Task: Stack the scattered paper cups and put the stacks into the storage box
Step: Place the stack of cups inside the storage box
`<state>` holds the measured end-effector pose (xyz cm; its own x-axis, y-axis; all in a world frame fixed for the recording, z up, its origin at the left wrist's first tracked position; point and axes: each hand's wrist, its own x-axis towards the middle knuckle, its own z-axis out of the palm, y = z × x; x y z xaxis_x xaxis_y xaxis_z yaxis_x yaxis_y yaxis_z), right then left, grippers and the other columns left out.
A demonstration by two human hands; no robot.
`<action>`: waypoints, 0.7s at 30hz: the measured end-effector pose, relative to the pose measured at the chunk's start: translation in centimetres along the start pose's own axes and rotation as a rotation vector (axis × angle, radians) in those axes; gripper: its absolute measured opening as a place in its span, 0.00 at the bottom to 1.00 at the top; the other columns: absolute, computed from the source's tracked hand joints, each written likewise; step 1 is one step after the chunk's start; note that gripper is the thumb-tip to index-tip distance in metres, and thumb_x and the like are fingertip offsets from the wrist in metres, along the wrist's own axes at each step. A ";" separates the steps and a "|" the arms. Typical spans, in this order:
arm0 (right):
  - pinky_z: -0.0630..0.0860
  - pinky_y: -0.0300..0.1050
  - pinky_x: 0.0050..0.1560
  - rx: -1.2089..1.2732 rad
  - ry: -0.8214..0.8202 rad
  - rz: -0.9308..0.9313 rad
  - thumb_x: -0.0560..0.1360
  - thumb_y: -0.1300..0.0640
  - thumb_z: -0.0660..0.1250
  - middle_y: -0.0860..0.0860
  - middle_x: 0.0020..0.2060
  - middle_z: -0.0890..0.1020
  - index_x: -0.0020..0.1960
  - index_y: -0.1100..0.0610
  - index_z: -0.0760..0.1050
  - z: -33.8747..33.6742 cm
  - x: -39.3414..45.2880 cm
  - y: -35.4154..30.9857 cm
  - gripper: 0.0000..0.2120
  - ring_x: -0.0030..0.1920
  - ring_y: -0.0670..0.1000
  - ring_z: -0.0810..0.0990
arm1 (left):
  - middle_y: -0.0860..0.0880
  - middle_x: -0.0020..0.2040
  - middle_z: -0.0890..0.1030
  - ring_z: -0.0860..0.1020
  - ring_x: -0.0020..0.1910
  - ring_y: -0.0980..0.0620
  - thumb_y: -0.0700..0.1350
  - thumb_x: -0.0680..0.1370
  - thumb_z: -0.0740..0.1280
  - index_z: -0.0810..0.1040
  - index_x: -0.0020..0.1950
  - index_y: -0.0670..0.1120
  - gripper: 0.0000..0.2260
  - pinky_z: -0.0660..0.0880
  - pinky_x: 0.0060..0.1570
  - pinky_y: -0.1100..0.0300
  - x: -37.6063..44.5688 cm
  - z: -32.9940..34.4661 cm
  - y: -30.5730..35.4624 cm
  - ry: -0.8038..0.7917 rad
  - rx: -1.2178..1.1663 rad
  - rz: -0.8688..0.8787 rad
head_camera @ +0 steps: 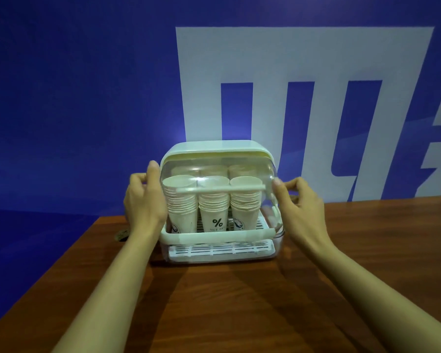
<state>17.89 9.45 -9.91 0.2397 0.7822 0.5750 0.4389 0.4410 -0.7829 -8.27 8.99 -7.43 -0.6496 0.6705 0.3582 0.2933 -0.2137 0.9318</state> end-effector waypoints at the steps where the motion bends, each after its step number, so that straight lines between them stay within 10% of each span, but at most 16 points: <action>1: 0.70 0.34 0.39 0.013 -0.013 0.006 0.78 0.42 0.68 0.49 0.44 0.81 0.44 0.54 0.75 -0.2 -0.8 0.4 0.15 0.44 0.42 0.79 | 0.47 0.55 0.79 0.74 0.51 0.49 0.63 0.85 0.59 0.76 0.56 0.45 0.21 0.65 0.51 0.53 -0.5 0.0 -0.2 -0.015 0.036 -0.009; 12: 0.78 0.46 0.58 -0.047 -0.172 -0.051 0.75 0.50 0.75 0.43 0.55 0.77 0.50 0.47 0.76 -1.1 -4.1 2.9 0.08 0.55 0.41 0.77 | 0.47 0.75 0.71 0.76 0.69 0.46 0.49 0.84 0.67 0.70 0.79 0.44 0.24 0.73 0.68 0.49 -6.1 -2.8 -2.4 -0.208 0.294 0.135; 21: 0.75 0.43 0.65 -0.093 -0.290 -0.065 0.76 0.53 0.74 0.42 0.69 0.71 0.57 0.48 0.76 -2.6 -8.8 3.3 0.12 0.64 0.39 0.73 | 0.55 0.62 0.74 0.74 0.65 0.50 0.43 0.81 0.71 0.77 0.66 0.49 0.14 0.74 0.67 0.50 -13.0 -3.3 -4.0 -0.159 0.314 0.169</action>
<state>19.50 2.90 -16.94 -0.0432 0.8525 0.5209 0.5260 0.4627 -0.7136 -3.29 -1.18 -15.65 -0.4640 0.7518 0.4685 0.6031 -0.1193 0.7887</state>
